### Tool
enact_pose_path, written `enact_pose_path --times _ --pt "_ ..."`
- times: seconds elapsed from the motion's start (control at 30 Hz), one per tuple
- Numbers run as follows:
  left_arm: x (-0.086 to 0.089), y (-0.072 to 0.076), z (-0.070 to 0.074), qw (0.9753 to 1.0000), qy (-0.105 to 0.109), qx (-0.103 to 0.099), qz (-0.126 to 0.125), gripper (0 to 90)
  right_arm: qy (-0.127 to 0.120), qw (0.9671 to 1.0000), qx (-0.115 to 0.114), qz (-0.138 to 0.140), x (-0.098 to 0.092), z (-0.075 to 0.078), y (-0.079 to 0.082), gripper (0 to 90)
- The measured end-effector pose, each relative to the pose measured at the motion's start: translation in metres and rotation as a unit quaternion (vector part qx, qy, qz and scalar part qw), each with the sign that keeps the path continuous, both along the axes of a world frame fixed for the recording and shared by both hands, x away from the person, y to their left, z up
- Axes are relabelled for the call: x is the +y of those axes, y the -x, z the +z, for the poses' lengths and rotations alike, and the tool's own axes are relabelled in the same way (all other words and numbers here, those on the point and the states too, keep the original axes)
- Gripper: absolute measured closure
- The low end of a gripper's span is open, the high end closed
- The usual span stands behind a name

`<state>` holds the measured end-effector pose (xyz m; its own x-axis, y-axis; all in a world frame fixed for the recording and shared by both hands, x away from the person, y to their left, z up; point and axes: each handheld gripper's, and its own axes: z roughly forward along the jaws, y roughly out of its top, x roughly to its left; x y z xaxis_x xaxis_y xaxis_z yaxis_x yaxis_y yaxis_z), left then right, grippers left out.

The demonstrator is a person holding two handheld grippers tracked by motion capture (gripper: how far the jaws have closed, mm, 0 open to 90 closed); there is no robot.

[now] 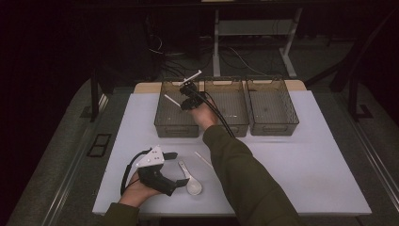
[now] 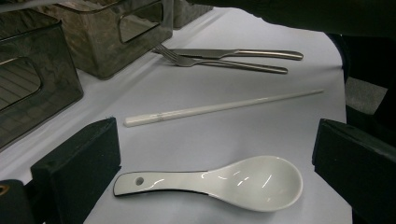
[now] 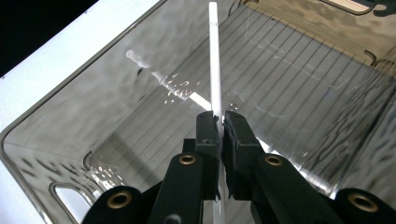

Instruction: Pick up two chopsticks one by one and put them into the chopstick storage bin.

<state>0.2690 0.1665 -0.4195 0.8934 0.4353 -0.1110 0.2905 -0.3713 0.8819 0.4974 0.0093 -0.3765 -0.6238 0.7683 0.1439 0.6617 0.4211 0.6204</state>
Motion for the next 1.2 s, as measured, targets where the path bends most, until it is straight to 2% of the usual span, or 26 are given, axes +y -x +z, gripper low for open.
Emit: enact_pose_path --times 0.1,0.33,0.47,0.57,0.73,0.87,0.93,1.03,1.13,1.2 --pt "0.0 0.0 0.0 1.0 0.0 0.0 0.0 0.0 0.001 1.0 0.004 -0.003 0.003 0.0 -0.001 84.7" --pt "0.0 0.0 0.0 1.0 0.001 0.0 -0.001 0.0 0.0 1.0 -0.003 -0.005 0.005 -0.001 -0.004 84.6" --pt "0.0 0.0 0.0 1.0 0.001 0.0 -0.001 0.0 -0.01 0.9999 -0.007 -0.009 0.003 0.002 -0.004 82.6" --pt "0.0 -0.001 0.0 1.0 0.001 0.0 -0.001 0.0 -0.016 0.9998 -0.007 -0.009 0.001 0.005 -0.003 77.8" --pt "0.0 -0.001 0.0 1.0 0.001 0.0 0.0 0.0 -0.029 0.9995 -0.009 0.011 -0.005 0.012 0.001 69.9" --pt "0.0 -0.001 0.0 1.0 -0.001 -0.001 -0.001 0.0 -0.042 0.9987 -0.013 0.026 -0.012 0.019 0.007 61.3" --pt "0.001 -0.001 0.0 1.0 -0.002 -0.001 -0.001 0.0 -0.055 0.9977 -0.01 0.037 -0.016 0.023 0.011 55.0" --pt "0.0 -0.001 0.0 1.0 -0.004 -0.002 -0.001 0.0 -0.067 0.9967 -0.015 0.044 -0.025 0.027 0.019 46.9" --pt "0.0 -0.001 -0.001 1.0 -0.008 -0.003 -0.002 0.0 -0.074 0.9954 -0.033 0.052 -0.037 0.031 0.027 41.8" --pt "-0.001 -0.001 -0.001 1.0 -0.009 -0.003 -0.001 0.0 -0.09 0.9936 -0.037 0.058 -0.047 0.032 0.033 39.7"
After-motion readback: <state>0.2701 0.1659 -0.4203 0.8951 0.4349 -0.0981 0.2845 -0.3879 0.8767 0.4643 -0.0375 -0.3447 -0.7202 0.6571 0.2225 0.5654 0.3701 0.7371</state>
